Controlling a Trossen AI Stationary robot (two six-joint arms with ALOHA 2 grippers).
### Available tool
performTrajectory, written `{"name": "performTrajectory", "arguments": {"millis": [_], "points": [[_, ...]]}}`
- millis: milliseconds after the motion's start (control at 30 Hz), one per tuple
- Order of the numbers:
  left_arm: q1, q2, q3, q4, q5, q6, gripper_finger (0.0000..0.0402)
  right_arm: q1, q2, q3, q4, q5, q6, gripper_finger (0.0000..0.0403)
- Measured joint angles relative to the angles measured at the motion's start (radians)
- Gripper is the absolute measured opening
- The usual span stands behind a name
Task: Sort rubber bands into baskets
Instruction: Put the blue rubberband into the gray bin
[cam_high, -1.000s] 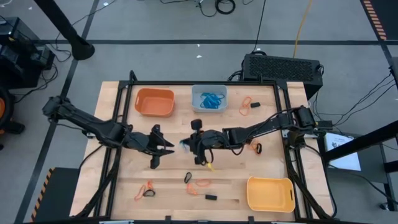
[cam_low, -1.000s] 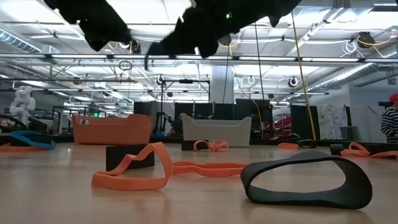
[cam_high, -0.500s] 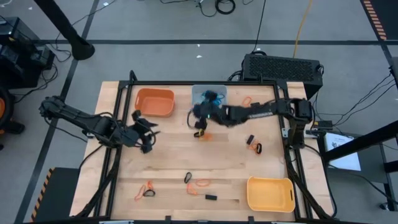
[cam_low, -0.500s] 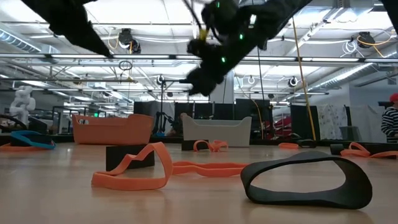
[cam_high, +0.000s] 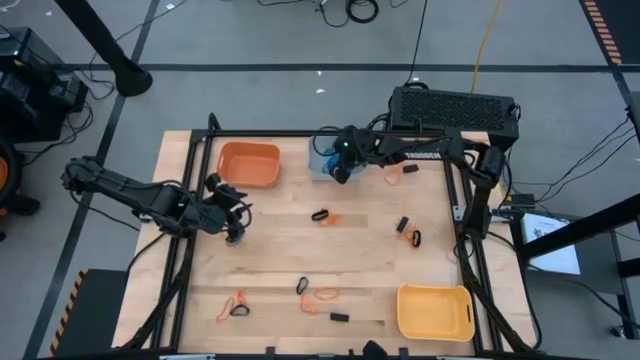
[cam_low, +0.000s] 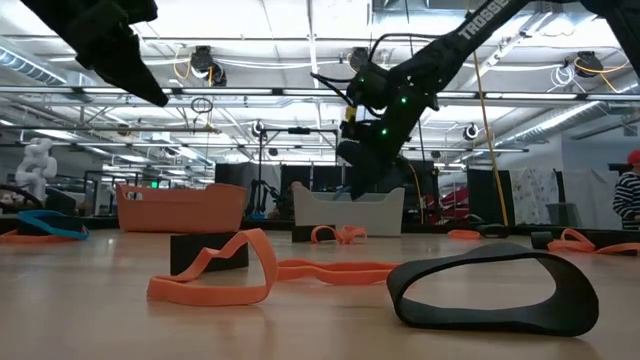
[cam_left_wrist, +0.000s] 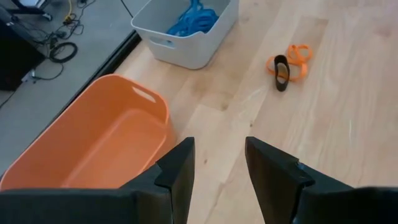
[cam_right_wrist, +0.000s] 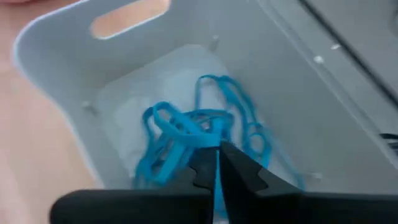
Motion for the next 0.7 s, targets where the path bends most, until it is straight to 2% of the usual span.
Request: {"name": "performTrajectory", "arguments": {"millis": [233, 400, 567, 700], "points": [[0.000, 0.004, 0.000, 0.026, 0.023, -0.002, 0.0150, -0.002, 0.000, 0.010, -0.053, -0.017, 0.006, 0.0071], [0.000, 0.004, 0.000, 0.051, 0.071, -0.003, 0.0150, -0.002, -0.004, 0.117, -0.204, -0.016, -0.005, 0.0105], [0.000, 0.004, 0.000, 0.053, 0.203, -0.062, 0.0150, 0.026, -0.006, 0.247, -0.359, -0.042, 0.009, 0.0116], [-0.001, 0.027, 0.000, 0.041, 0.319, -0.165, 0.0150, 0.097, -0.006, 0.275, -0.373, -0.183, 0.001, 0.0116]]}}
